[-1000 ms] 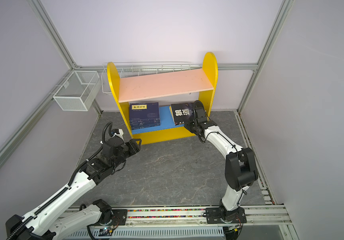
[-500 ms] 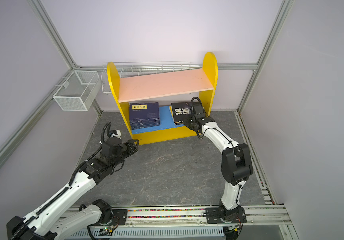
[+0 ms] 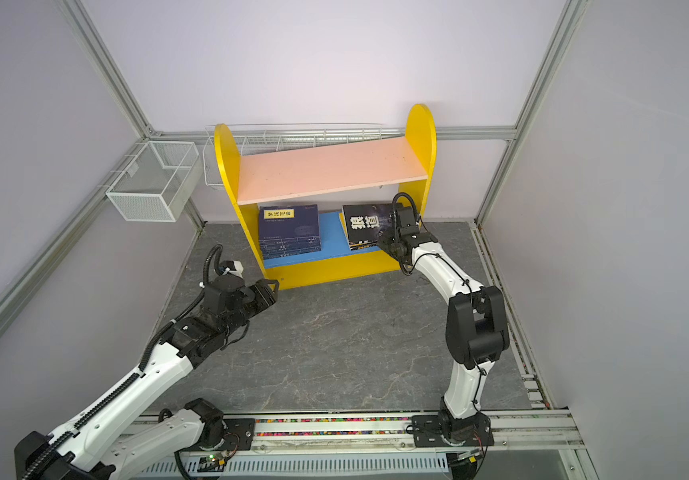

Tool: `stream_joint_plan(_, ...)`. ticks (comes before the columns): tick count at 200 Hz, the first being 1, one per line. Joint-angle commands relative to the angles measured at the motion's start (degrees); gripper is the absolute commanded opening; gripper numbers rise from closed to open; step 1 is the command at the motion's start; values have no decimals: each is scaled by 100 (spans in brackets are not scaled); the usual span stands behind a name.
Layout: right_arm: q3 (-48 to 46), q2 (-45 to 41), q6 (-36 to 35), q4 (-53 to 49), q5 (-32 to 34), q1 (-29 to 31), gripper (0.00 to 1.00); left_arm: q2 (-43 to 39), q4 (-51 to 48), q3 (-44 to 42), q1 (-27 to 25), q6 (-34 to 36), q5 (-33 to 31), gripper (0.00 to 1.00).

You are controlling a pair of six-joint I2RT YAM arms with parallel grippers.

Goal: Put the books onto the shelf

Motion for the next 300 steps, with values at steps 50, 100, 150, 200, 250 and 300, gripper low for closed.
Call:
stream_joint_plan(50, -151, -351, -169, 336, 338, -222, 15, 83, 119, -28, 37, -55, 74, 64)
stream_joint_plan(100, -231, -284, -264, 859, -104, -203, 15, 149, 195, -22, 37, -70, 154, 64)
stream_joint_plan(150, -281, -189, -237, 1322, -321, -127, 15, 126, 201, -62, 32, -70, 158, 64)
stream_joint_plan(200, -423, -257, 12, 1266, 58, -77, 15, 96, 213, -90, 45, -39, 154, 64)
stream_joint_plan(250, -933, -723, -34, 1422, 171, -45, 15, -49, 58, -102, 63, 35, -29, 64)
stream_joint_plan(300, -1865, -2059, -550, 1095, 537, 16, 18, -295, -482, 55, 228, 369, -634, 64)
